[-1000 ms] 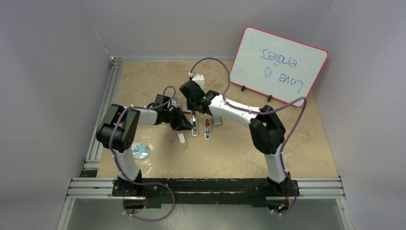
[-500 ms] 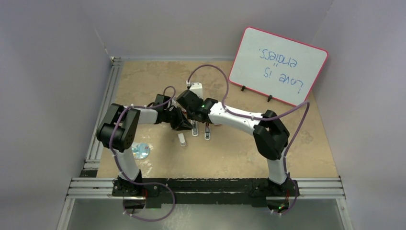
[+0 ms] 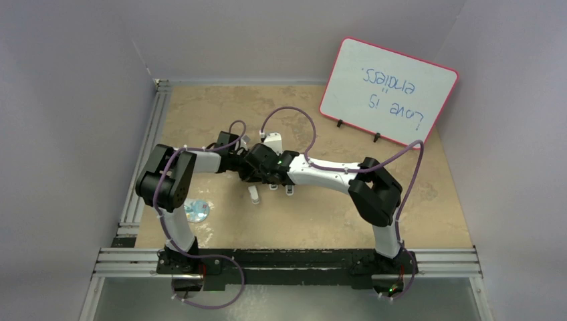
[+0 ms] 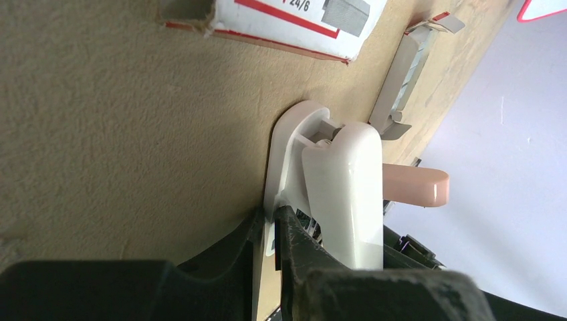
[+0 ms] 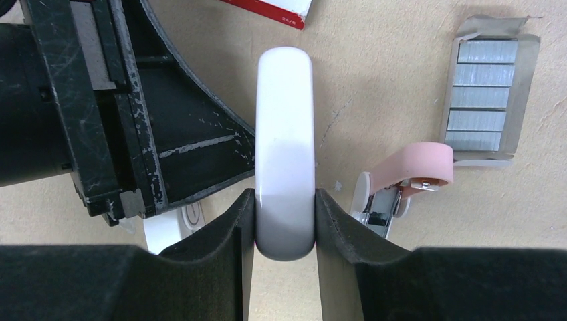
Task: Load the staples into the stapler
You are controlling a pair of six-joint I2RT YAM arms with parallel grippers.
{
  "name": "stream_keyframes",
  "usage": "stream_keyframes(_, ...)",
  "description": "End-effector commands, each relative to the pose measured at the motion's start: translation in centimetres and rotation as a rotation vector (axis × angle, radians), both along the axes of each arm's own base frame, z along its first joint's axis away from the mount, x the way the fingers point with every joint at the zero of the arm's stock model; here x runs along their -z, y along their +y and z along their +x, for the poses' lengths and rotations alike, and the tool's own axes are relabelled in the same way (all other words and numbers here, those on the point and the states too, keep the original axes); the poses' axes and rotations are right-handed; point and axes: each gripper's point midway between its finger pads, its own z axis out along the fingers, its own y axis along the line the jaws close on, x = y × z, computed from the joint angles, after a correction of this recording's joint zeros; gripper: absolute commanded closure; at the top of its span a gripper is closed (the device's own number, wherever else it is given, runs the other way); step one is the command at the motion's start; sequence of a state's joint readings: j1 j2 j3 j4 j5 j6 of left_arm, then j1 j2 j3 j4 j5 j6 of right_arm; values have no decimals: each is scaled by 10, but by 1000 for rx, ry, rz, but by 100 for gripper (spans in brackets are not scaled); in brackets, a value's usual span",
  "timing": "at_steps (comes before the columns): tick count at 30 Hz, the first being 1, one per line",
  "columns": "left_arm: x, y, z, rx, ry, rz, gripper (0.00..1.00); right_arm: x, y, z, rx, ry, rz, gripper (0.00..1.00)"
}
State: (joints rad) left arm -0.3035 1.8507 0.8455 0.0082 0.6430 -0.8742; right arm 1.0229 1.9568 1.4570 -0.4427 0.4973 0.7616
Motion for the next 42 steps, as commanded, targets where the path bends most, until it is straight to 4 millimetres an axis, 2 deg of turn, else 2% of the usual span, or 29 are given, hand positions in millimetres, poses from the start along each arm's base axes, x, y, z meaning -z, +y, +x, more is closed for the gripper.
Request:
stream_keyframes(1, 50, 25, -13, -43, 65, 210, 89, 12, 9, -20, -17, 65, 27, 81)
stream_keyframes(7, 44, 28, -15, -49, 52, 218, 91, 34, 10, -29, -39, 122, 12, 81)
stream_keyframes(12, 33, 26, -13, -45, 28, 205, 91, 33, 9, -30, -50, 128, 3, 80)
stream_keyframes(16, 19, 22, -9, -33, 6, 199, 80, 12, 14, -20, -46, 76, 27, 66)
stream_keyframes(19, 8, 23, -7, -38, -6, 212, 77, -7, 16, -12, -33, 42, 56, 55)
stream_keyframes(23, -3, 29, -4, -50, -47, 253, 76, -21, 14, -8, -29, 20, 63, 52)
stream_keyframes(29, -14, 33, -5, -45, -93, 330, 75, -16, 13, -15, -68, 53, 54, 52)
stream_keyframes(34, -23, 38, -4, -59, -119, 360, 75, -9, 6, -9, -37, 40, 4, 57)
stream_keyframes(42, -35, 50, 1, -92, -174, 449, 75, 36, -5, -20, -24, 117, -65, 73)
